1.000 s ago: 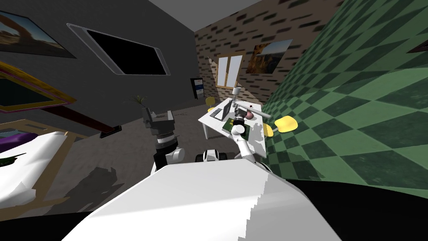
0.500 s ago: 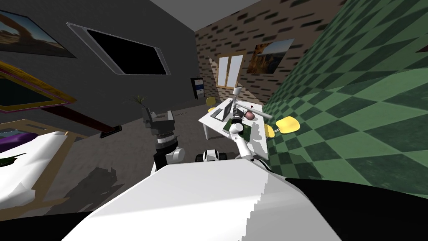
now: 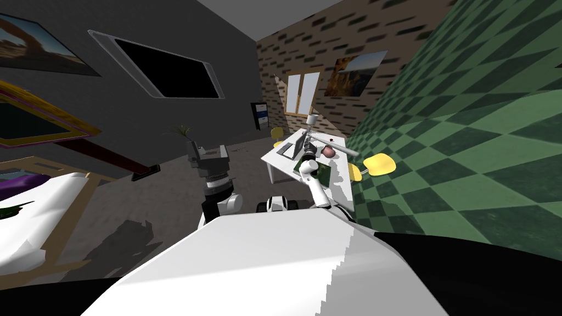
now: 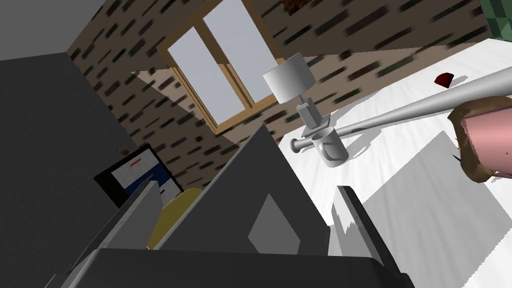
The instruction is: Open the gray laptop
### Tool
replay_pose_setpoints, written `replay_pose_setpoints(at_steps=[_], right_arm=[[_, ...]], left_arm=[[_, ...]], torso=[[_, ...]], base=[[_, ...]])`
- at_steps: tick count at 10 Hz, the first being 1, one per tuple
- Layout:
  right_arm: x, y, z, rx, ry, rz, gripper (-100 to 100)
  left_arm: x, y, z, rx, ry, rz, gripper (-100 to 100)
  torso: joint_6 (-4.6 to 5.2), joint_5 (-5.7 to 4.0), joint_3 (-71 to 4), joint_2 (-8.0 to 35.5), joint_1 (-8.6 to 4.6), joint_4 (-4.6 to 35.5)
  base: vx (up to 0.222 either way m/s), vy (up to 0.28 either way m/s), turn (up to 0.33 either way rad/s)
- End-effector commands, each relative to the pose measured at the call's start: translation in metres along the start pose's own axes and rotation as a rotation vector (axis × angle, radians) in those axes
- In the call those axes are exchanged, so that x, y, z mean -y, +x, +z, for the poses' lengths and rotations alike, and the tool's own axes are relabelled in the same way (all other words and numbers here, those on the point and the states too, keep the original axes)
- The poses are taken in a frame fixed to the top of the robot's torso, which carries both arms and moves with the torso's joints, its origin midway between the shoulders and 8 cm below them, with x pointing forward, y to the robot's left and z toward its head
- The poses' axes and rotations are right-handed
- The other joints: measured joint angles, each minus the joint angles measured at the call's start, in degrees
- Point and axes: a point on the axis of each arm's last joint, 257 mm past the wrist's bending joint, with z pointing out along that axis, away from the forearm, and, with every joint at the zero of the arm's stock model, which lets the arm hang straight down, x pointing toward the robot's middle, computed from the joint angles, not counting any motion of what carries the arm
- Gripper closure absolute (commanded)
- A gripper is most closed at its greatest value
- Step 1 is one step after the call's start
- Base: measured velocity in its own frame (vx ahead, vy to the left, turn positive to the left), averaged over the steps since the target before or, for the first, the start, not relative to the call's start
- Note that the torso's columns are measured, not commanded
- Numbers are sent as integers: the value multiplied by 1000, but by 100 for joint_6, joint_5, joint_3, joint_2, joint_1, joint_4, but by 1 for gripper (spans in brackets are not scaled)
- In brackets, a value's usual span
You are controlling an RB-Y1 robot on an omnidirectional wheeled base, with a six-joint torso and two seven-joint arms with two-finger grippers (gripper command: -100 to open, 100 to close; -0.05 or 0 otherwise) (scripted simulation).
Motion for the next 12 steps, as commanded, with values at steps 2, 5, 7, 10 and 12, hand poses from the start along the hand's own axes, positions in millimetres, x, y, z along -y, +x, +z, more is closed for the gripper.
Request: replay_pose_setpoints(at_steps=[2, 5, 7, 10, 12], right_arm=[[6, -23, 6, 70, -21, 104, -100], [10, -34, 7, 104, -31, 156, -100], [18, -50, 8, 152, -44, 227, -100], [27, -67, 6, 202, -59, 301, -100], [36, -78, 3, 234, -67, 347, -100]], left_arm=[[0, 0, 0, 0, 0, 0, 0], [0, 0, 0, 0, 0, 0, 0], [0, 0, 0, 0, 0, 0, 0], [0, 0, 0, 0, 0, 0, 0], [0, 0, 0, 0, 0, 0, 0]], torso=[[1, -1, 1, 2, -2, 1], [-1, 0, 1, 1, -1, 1], [-1, 0, 2, 2, 0, 1], [0, -1, 2, 3, -3, 1], [0, 0, 1, 1, 0, 1]], base=[[23, 8, 6], [20, 7, 5], [22, 11, 6], [18, 8, 4], [18, 8, 5]])
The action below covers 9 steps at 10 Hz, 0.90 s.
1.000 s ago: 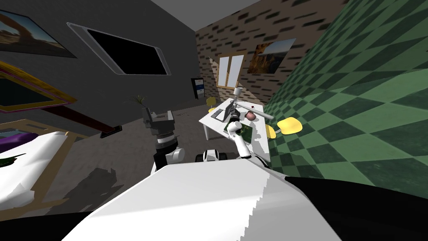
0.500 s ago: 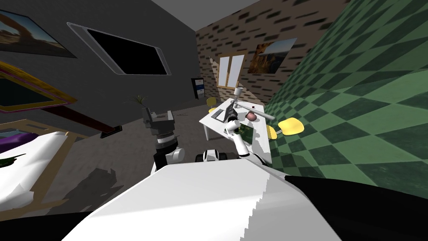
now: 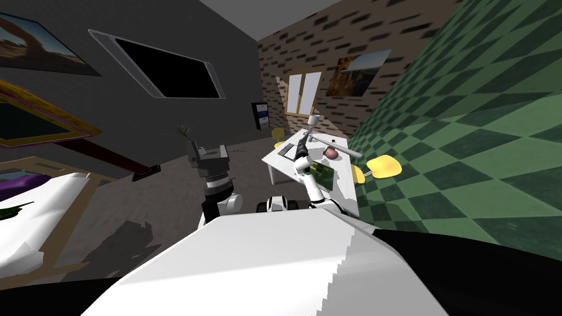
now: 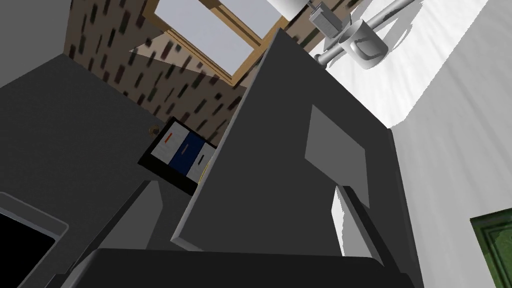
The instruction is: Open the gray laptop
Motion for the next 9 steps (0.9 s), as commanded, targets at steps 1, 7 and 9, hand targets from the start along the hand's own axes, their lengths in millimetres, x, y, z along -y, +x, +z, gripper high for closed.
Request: replay_pose_setpoints(at_steps=[1, 7, 9], right_arm=[[3, -7, 0, 16, -4, 24, -100], [9, -13, 7, 25, -44, -78, 100], [10, -15, 9, 29, -59, -116, 100]], left_arm=[[0, 0, 0, 0, 0, 0, 0], [0, 0, 0, 0, 0, 0, 0], [0, 0, 0, 0, 0, 0, 0]], torso=[[0, 0, 0, 1, 0, 0], [-8, -13, -28, -45, -10, -40], [-12, -13, -31, -51, -3, -47]], base=[[7, 4, 3], [7, 10, 18], [14, 14, 15]])
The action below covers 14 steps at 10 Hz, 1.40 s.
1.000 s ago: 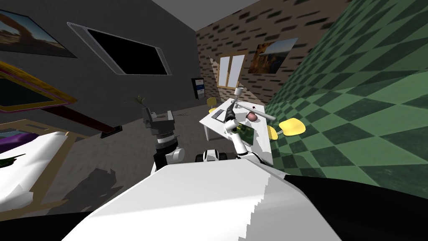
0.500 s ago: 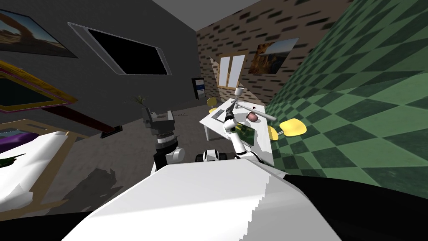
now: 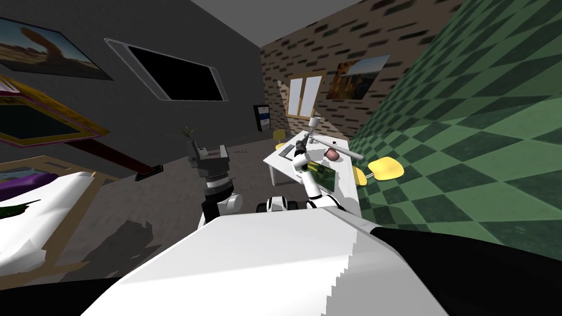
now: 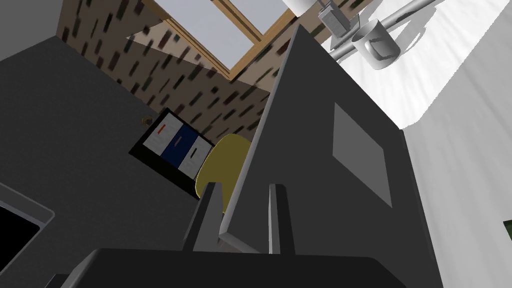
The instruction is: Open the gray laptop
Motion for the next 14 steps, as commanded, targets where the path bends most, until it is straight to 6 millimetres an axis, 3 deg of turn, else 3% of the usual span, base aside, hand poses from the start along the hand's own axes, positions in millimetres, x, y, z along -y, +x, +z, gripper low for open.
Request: replay_pose_setpoints(at_steps=[1, 10, 11, 14], right_arm=[[-4, -8, 3, 18, -43, -69, 100], [3, -17, 12, 51, -113, -273, 100], [11, -14, 12, 43, -96, -255, 100], [-2, -23, 13, 63, -144, -372, 100]], left_arm=[[0, 0, 0, 0, 0, 0, 0], [0, 0, 0, 0, 0, 0, 0], [0, 0, 0, 0, 0, 0, 0], [0, 0, 0, 0, 0, 0, 0]], torso=[[-5, 1, -2, -3, 2, 1], [16, -3, 15, 24, -15, 11], [23, -3, 18, 30, -18, 15], [19, 4, 23, 36, -7, 26]], base=[[15, 21, 35], [15, 19, 33], [6, 12, 17], [36, 33, 33]])
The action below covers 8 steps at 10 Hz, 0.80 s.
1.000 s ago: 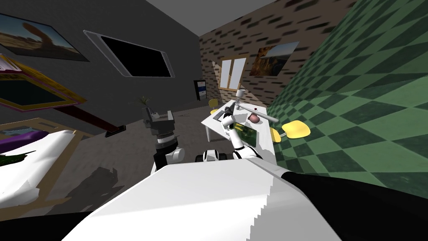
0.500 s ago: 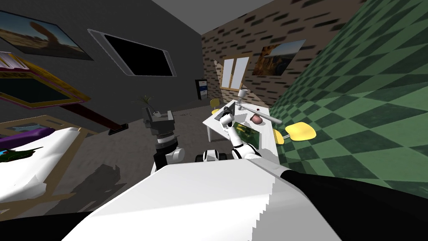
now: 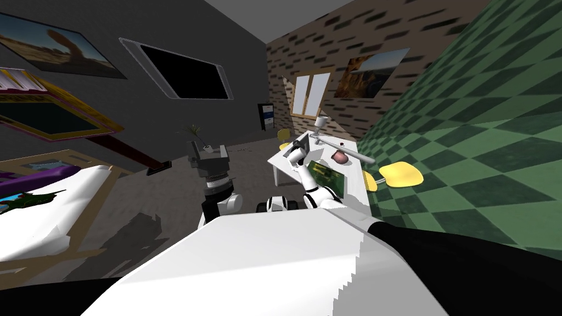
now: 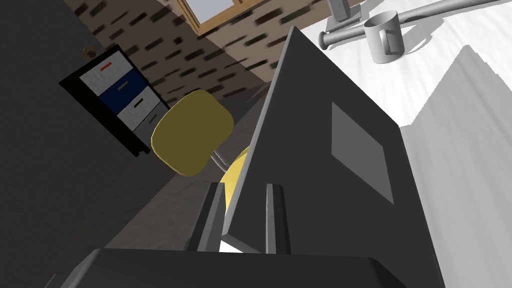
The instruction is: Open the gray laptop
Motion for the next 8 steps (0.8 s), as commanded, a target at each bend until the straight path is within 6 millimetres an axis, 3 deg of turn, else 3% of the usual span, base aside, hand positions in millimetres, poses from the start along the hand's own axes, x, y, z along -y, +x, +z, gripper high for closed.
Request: replay_pose_setpoints(at_steps=[1, 8], right_arm=[[-14, -13, 3, 25, -51, -101, 100], [-39, -35, 7, 77, -144, -330, 100]], left_arm=[[0, 0, 0, 0, 0, 0, 0], [0, 0, 0, 0, 0, 0, 0]], torso=[[-2, -1, -9, -15, -1, -9], [14, -10, -10, -16, -27, -12]], base=[[56, 47, 38], [47, 47, 31]])
